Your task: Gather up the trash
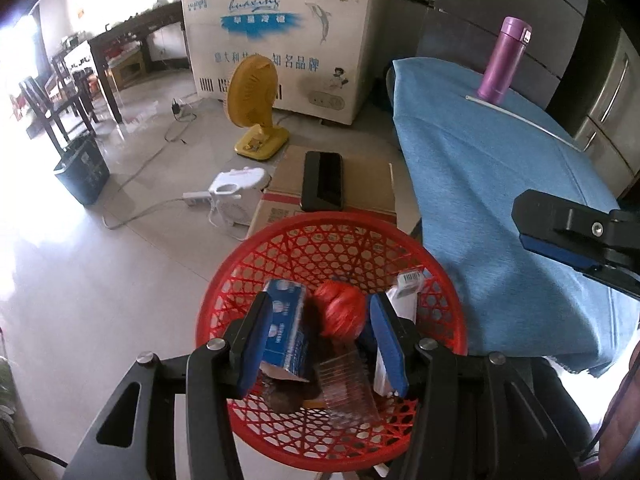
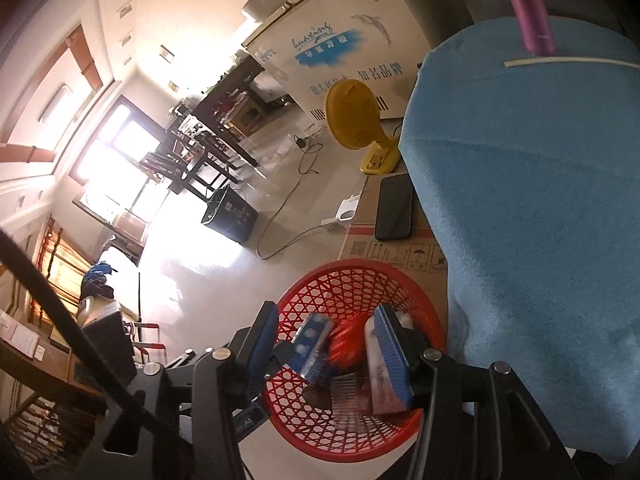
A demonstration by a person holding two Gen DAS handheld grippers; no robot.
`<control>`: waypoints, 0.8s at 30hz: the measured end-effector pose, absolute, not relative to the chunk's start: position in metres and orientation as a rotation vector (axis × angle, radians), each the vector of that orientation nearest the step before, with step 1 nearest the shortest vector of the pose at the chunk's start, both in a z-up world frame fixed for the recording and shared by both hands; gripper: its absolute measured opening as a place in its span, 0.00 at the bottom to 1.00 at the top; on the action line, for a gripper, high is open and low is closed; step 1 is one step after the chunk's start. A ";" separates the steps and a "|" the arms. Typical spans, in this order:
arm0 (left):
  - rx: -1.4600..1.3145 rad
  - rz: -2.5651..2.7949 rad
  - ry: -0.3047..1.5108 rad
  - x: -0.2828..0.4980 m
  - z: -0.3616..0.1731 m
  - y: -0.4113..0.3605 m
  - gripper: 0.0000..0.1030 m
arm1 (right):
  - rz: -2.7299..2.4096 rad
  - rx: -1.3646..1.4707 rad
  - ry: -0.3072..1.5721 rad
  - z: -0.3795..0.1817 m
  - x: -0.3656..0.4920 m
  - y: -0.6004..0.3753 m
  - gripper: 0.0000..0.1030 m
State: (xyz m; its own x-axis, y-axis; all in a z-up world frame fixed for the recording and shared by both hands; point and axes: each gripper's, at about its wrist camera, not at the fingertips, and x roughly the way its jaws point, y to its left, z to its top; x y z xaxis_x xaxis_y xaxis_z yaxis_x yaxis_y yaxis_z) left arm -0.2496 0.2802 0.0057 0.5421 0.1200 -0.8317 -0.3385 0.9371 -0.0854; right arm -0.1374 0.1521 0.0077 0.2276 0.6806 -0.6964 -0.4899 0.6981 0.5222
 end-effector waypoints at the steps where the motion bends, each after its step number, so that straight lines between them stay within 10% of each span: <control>1: -0.240 0.279 0.958 -0.251 0.007 0.280 0.51 | 0.813 0.205 1.068 0.008 -0.139 0.152 0.52; 24: 0.013 0.452 0.579 -0.306 0.131 0.236 0.82 | 0.793 -0.005 0.806 0.068 -0.192 0.114 0.61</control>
State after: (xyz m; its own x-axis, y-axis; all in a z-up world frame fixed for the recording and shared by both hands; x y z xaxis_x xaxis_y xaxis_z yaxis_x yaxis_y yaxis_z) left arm -0.3057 0.2361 0.1312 0.7424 0.4158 -0.5253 -0.4086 0.9024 0.1368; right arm -0.1924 0.1135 0.0681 0.4260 0.6332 -0.6462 -0.6366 0.7173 0.2833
